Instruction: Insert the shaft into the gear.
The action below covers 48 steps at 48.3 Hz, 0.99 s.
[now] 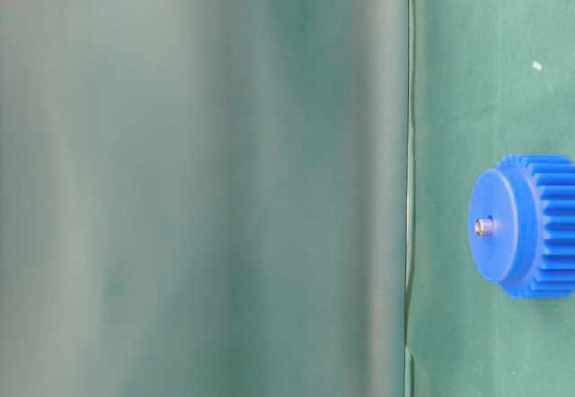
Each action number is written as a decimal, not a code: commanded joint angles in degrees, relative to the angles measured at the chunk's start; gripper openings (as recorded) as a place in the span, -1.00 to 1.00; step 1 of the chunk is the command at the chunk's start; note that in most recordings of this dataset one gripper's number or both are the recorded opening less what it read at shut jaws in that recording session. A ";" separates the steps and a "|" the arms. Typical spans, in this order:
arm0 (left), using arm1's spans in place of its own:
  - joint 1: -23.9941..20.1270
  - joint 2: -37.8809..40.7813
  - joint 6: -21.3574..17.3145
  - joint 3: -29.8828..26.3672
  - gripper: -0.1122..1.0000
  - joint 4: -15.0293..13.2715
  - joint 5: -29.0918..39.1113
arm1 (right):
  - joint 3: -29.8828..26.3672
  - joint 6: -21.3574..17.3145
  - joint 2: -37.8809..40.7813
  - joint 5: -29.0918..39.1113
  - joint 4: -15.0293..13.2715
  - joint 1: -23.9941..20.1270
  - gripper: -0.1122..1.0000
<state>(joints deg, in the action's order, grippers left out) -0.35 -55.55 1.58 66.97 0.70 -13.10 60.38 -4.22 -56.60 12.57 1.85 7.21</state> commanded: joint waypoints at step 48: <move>-0.09 0.18 0.00 -1.58 -0.80 0.09 0.44 | -0.62 0.18 0.53 -1.05 -0.09 -0.09 0.92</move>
<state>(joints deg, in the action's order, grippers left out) -0.26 -55.55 1.49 66.97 0.70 -12.39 60.38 -4.13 -56.51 12.13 1.85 7.21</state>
